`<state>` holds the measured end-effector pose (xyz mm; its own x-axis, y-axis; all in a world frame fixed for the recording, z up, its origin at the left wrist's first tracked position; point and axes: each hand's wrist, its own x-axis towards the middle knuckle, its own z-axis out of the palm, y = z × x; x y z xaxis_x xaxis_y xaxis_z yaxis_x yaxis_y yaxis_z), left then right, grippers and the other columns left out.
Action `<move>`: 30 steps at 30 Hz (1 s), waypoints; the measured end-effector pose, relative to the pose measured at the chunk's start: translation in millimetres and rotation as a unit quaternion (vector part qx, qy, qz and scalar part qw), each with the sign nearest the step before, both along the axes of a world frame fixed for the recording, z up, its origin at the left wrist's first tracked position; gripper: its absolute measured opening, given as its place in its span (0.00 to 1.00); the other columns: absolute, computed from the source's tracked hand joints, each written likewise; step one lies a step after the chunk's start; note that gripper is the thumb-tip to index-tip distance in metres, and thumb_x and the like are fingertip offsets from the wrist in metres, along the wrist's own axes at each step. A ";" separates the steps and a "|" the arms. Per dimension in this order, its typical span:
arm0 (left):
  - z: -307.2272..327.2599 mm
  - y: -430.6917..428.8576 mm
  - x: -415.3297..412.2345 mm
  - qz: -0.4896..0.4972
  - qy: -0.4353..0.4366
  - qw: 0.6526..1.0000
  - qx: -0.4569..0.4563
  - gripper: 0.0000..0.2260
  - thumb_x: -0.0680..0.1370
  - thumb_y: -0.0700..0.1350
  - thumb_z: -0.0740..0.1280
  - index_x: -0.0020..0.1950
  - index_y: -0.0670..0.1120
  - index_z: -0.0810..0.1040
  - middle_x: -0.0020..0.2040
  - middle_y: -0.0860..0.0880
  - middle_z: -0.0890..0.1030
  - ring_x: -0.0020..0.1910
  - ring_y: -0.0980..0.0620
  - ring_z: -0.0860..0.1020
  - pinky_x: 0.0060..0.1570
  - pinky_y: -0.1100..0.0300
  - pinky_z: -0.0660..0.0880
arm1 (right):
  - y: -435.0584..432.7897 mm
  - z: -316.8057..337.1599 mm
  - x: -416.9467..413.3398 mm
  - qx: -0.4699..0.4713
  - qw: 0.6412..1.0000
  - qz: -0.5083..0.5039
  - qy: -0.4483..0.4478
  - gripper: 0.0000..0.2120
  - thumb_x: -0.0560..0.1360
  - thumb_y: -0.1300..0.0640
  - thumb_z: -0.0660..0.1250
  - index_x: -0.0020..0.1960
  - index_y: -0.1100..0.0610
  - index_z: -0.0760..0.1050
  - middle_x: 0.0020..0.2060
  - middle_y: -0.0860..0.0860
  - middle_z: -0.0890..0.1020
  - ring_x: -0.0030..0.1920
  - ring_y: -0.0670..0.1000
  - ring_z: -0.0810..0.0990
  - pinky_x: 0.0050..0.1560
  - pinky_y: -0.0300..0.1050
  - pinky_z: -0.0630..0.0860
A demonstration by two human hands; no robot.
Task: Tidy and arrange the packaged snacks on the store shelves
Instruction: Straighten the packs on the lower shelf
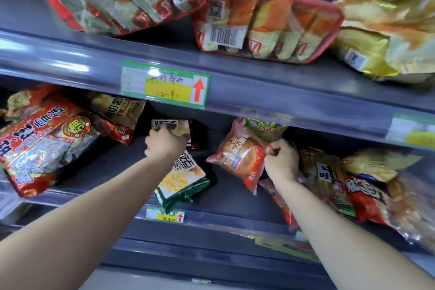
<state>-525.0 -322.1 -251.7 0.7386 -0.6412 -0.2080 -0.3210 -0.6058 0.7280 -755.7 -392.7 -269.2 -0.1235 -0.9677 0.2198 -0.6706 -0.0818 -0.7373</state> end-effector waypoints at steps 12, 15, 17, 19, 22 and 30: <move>15.7 31.2 -163.2 -0.091 0.389 0.910 -0.111 0.28 0.72 0.53 0.74 0.65 0.39 0.71 0.51 0.39 0.81 0.33 0.46 0.79 0.34 0.53 0.80 | 31.1 32.6 -85.8 -0.015 0.993 -0.011 -0.119 0.05 0.74 0.62 0.66 0.40 0.55 0.75 0.44 0.56 0.81 0.48 0.57 0.78 0.50 0.48 0.74; 20.5 35.2 -190.0 -0.105 0.412 0.890 -0.165 0.15 0.74 0.46 0.73 0.54 0.38 0.75 0.42 0.41 0.82 0.33 0.46 0.80 0.33 0.55 0.79 | 36.6 37.2 -110.6 -0.005 0.992 -0.001 -0.123 0.05 0.75 0.61 0.65 0.41 0.55 0.74 0.45 0.56 0.80 0.46 0.55 0.77 0.44 0.42 0.69; 20.2 34.4 -200.3 -0.114 0.393 0.894 -0.181 0.14 0.71 0.43 0.75 0.52 0.39 0.76 0.42 0.41 0.83 0.34 0.47 0.81 0.32 0.57 0.78 | 36.8 33.7 -123.5 0.008 0.991 -0.002 -0.134 0.08 0.75 0.59 0.66 0.38 0.53 0.73 0.44 0.54 0.81 0.46 0.55 0.78 0.46 0.46 0.74; 16.0 29.8 -208.1 -0.108 0.355 0.911 -0.177 0.10 0.71 0.40 0.75 0.46 0.40 0.77 0.41 0.42 0.82 0.33 0.47 0.80 0.33 0.57 0.78 | 36.5 30.1 -133.0 0.020 0.986 0.010 -0.163 0.10 0.75 0.59 0.67 0.35 0.50 0.73 0.41 0.52 0.81 0.45 0.55 0.81 0.49 0.54 0.79; 7.8 14.8 -216.7 -0.083 0.274 0.943 -0.171 0.06 0.72 0.37 0.74 0.39 0.43 0.78 0.42 0.42 0.82 0.40 0.44 0.81 0.42 0.48 0.81 | 34.5 27.5 -145.7 0.054 0.980 0.041 -0.187 0.10 0.75 0.61 0.68 0.36 0.51 0.73 0.40 0.52 0.80 0.41 0.54 0.83 0.47 0.58 0.80; -4.0 -36.1 -217.0 -0.133 -0.016 0.983 -0.125 0.06 0.74 0.38 0.68 0.39 0.46 0.77 0.43 0.45 0.82 0.43 0.46 0.77 0.41 0.61 0.68 | -7.4 13.1 -186.0 0.124 0.981 0.021 -0.150 0.11 0.74 0.63 0.64 0.40 0.48 0.76 0.44 0.47 0.81 0.44 0.53 0.82 0.48 0.57 0.81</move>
